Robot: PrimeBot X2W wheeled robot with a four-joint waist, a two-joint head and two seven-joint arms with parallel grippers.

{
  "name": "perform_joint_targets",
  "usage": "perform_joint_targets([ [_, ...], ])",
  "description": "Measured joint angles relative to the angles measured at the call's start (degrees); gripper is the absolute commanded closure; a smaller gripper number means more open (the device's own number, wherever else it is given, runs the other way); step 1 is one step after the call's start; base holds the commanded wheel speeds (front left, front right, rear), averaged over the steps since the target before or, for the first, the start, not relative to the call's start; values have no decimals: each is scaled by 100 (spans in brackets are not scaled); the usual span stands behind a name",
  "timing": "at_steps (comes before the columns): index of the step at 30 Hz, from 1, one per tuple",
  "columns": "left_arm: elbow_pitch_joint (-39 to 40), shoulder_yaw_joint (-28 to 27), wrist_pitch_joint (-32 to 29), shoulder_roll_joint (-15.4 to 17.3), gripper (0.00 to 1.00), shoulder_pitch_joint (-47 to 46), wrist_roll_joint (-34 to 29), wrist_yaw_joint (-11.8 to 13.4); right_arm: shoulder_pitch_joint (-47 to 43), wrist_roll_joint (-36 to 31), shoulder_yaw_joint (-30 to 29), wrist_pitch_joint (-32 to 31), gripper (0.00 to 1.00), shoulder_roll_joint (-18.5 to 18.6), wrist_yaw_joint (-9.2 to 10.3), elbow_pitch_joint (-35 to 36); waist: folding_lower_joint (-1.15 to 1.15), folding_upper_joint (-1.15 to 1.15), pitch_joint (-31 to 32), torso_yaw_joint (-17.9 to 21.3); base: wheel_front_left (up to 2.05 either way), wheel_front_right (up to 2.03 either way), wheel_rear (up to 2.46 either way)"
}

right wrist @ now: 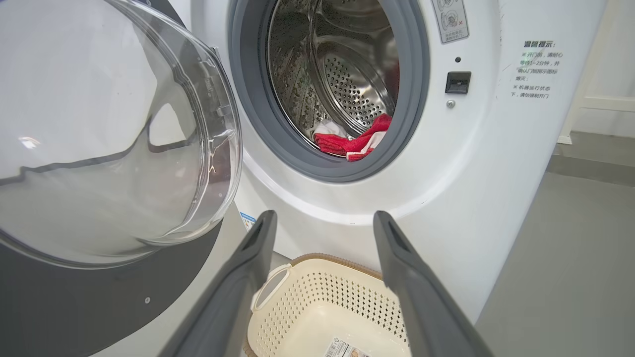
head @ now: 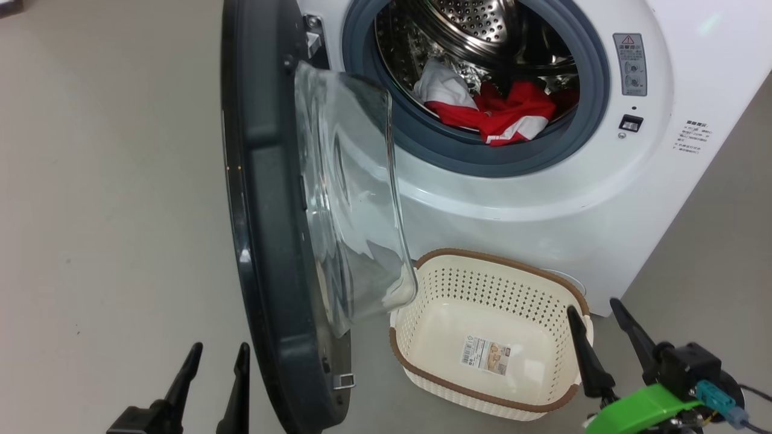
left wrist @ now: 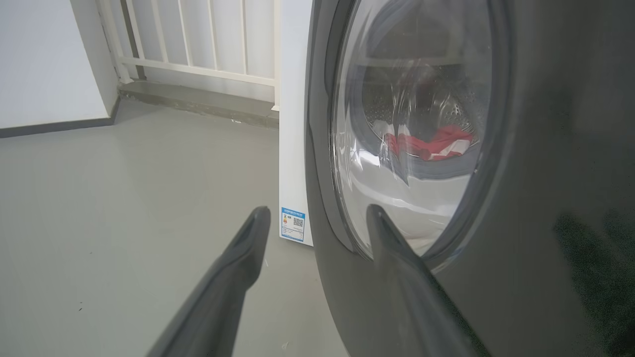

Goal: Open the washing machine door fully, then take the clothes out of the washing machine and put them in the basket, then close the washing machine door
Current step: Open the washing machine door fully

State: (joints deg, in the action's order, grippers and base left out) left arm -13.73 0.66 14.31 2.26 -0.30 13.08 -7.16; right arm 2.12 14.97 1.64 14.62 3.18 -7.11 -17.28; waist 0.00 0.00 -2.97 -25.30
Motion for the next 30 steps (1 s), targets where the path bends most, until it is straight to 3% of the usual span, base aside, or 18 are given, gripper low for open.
perform_joint_targets([
  [15,1,-4,0,0,0,0,-73,0,-251,-81,-158,0,0,-48,0,-116,0,0,-2,2,0,0,0],
  [16,1,-5,0,0,11,-1,-77,0,-251,-75,-160,0,0,-49,0,-116,0,0,1,-1,0,0,0],
  [17,3,-12,0,-1,70,-1,-76,0,-251,-64,-165,0,0,-49,0,-115,0,0,5,-6,0,0,0],
  [18,24,-56,-1,-4,100,-1,-75,0,-251,-52,-168,0,0,-49,0,-111,0,0,8,-11,0,0,0],
  [25,758,-734,0,-2,100,-236,241,0,-250,-44,-187,0,0,-51,0,-86,0,0,14,-50,0,0,0],
  [30,1985,-601,26,-2,100,-411,344,0,-250,-44,-181,0,0,-53,0,-60,0,0,13,-58,0,0,0],
])
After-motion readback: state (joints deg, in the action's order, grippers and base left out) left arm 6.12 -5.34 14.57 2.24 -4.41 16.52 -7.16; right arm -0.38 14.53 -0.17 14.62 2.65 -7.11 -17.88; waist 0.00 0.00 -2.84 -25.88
